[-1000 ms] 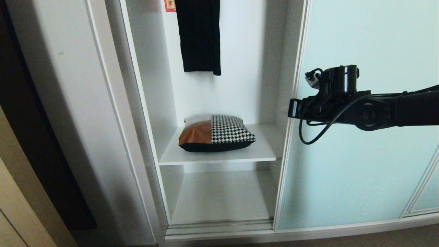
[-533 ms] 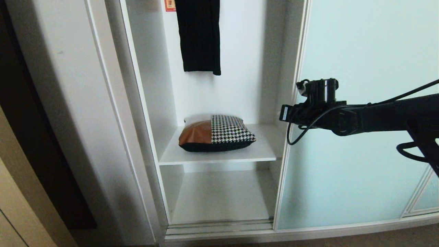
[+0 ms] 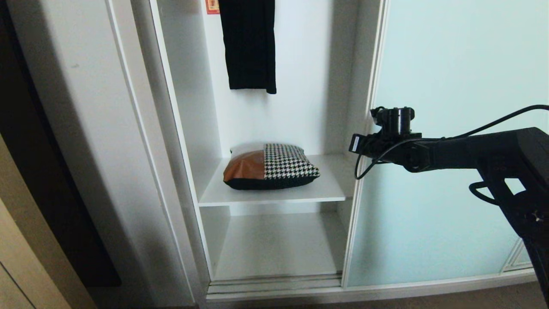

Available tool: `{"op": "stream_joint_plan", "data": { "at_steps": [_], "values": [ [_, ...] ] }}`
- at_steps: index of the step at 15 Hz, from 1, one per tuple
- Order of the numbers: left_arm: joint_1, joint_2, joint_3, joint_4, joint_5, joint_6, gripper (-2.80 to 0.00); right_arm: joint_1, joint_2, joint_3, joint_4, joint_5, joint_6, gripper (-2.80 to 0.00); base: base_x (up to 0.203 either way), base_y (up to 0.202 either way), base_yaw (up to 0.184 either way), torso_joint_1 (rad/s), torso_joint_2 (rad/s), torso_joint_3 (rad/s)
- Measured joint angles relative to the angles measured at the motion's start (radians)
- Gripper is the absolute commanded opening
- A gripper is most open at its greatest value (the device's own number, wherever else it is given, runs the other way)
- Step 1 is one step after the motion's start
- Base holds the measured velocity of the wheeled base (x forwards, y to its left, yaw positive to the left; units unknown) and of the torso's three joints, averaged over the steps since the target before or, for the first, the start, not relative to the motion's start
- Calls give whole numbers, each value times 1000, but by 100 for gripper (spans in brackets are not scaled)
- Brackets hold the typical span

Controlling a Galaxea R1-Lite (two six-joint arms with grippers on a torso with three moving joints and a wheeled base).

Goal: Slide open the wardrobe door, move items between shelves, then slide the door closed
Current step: Open the door

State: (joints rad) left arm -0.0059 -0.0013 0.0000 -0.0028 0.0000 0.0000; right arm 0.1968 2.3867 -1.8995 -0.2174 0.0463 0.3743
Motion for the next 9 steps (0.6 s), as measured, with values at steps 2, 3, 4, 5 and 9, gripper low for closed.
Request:
{"op": "stream_joint_plan", "data": {
  "at_steps": [2, 3, 4, 5, 9],
  "values": [
    [0, 0, 0, 0, 0, 0, -280, -21, 21, -20, 1, 1, -1, -280, 0, 0, 0, 0, 0, 0],
    [0, 0, 0, 0, 0, 0, -280, -30, 31, -24, 0, 2, 0, -280, 0, 0, 0, 0, 0, 0],
    [0, 0, 0, 0, 0, 0, -280, -37, 39, -26, -2, 2, 0, -280, 0, 0, 0, 0, 0, 0],
    [0, 0, 0, 0, 0, 0, -280, -43, 44, -28, -3, 2, 0, -280, 0, 0, 0, 0, 0, 0],
    [0, 0, 0, 0, 0, 0, -280, -72, 58, -29, -5, 8, -2, -280, 0, 0, 0, 0, 0, 0]
  ]
}}
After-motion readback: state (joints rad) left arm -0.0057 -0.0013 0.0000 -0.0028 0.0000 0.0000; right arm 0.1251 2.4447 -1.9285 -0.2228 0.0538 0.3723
